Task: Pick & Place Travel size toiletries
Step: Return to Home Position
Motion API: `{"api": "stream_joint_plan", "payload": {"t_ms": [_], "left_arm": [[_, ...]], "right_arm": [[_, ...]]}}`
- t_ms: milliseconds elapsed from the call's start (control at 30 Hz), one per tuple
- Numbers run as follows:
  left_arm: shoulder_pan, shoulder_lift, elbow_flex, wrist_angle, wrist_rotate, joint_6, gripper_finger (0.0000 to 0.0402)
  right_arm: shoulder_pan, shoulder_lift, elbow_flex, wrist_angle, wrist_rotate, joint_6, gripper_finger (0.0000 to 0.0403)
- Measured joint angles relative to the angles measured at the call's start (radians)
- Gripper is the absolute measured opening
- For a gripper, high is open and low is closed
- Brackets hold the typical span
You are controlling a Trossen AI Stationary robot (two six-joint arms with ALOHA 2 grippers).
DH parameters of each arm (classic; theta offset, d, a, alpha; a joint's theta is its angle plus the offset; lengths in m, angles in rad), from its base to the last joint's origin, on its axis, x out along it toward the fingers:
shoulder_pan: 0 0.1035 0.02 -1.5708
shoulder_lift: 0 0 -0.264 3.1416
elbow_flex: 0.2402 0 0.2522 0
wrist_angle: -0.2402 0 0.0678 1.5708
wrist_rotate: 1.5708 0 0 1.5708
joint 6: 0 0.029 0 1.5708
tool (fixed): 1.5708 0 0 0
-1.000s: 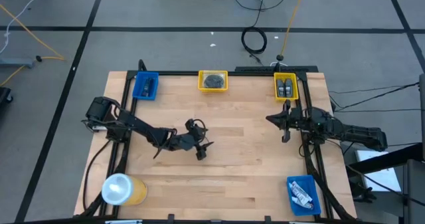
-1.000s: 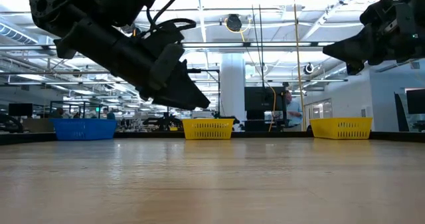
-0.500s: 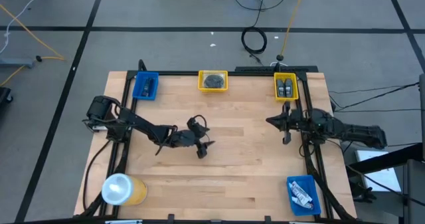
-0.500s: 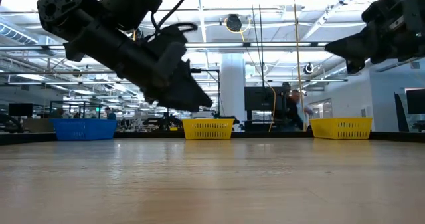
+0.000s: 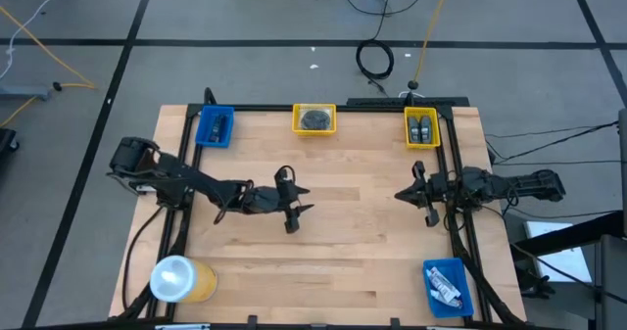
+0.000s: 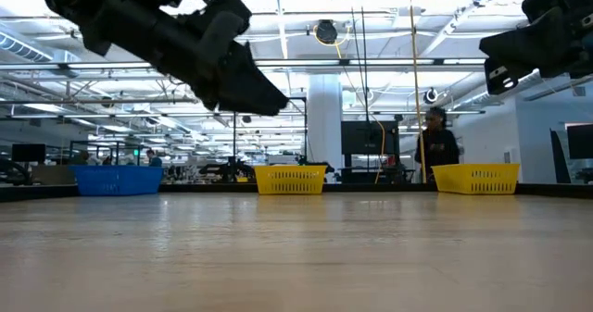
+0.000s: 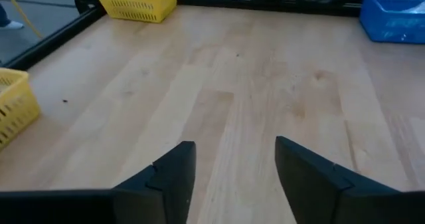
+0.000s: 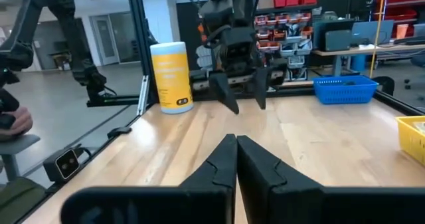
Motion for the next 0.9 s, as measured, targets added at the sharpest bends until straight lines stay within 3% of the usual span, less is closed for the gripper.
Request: {"api": "stream_joint_plan", "payload": {"t_ms": [167,433,533,700,900], "left_arm": [[-0.018,-0.077,-0.032,-0.037,-0.004,0.045,0.0154],[-0.011,-0.325,-0.243,0.022,0.011,0.048,0.0011],[0.03,-0.457,-0.322,0.011,0.067,0.061,0.0011],[0.143,-0.669,-0.446,0.009,0.249,0.089,0.0004],[0.205,-0.906,-0.592,0.012,0.321,0.093,0.0002]], "right_arm": [[0.0,0.0,0.0,0.0,0.0,0.0,0.0004],[0.0,0.001,0.0,0.002,0.0,0.0,0.0002],[0.0,0.001,0.0,0.002,0.0,0.0,0.0004],[0.0,0.002,0.0,0.002,0.0,0.0,0.0002],[0.0,0.002,0.0,0.002,0.0,0.0,0.0004]]}}
